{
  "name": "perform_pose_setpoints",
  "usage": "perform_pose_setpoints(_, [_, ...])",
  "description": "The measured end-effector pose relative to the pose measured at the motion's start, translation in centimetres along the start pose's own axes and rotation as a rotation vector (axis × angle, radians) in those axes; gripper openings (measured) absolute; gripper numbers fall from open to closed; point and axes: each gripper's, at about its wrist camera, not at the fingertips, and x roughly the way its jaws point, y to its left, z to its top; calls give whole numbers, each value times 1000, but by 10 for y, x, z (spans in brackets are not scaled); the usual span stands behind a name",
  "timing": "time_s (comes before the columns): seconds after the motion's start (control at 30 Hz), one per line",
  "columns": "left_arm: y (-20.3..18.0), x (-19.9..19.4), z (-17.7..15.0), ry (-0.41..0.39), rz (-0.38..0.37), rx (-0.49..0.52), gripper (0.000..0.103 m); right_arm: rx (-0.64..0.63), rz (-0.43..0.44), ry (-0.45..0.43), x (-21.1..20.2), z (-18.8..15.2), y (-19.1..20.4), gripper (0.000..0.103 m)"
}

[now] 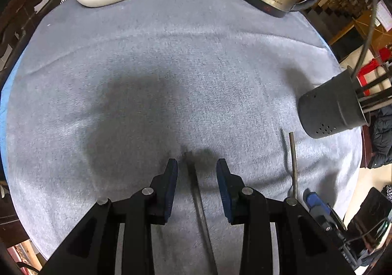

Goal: Organize utensils
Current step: 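Pinch one dark chopstick with the right gripper while the left gripper pinches the other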

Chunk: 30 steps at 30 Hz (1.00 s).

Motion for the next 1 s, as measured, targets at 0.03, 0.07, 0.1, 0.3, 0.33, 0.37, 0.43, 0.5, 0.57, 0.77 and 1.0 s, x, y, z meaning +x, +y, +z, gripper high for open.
perform_pose_setpoints(0.03, [1,4,1,21,2,-11,33,1,0,-1,0,0,0,37])
perform_pose_setpoints(0.07, [2,8,3,29,-3,-26,33,1,0,-2,-1,0,0,37])
perform_pose_setpoints(0.1, [0,5,2,24,-9,-29,33,1,1,-2,-1,0,0,37])
perform_pose_setpoints(0.3, [1,9,4,23,-4,-28,9,0,-1,-1,-1,0,0,37])
perform_pose_setpoints(0.33, [1,10,4,17,-10,-30,9,0,-3,-2,-1,0,0,37])
perform_pose_setpoints(0.37, [2,10,3,13,-13,-33,9,2,-4,-1,0,0,0,37])
perform_pose_setpoints(0.43, [4,8,1,-4,-14,-45,9,15,-9,2,0,1,-1,37])
perform_pose_setpoints(0.5, [4,0,-6,-34,-13,-42,8,24,-14,4,-1,2,-1,37])
perform_pose_setpoints(0.57, [0,-12,-13,-68,-13,-21,8,11,-23,5,0,4,3,37])
perform_pose_setpoints(0.77, [-8,-58,-35,-178,-32,21,7,-20,-71,8,8,26,23,37])
perform_pose_setpoints(1.0, [-14,-100,-48,-269,-29,44,7,-134,-239,45,40,44,54,59])
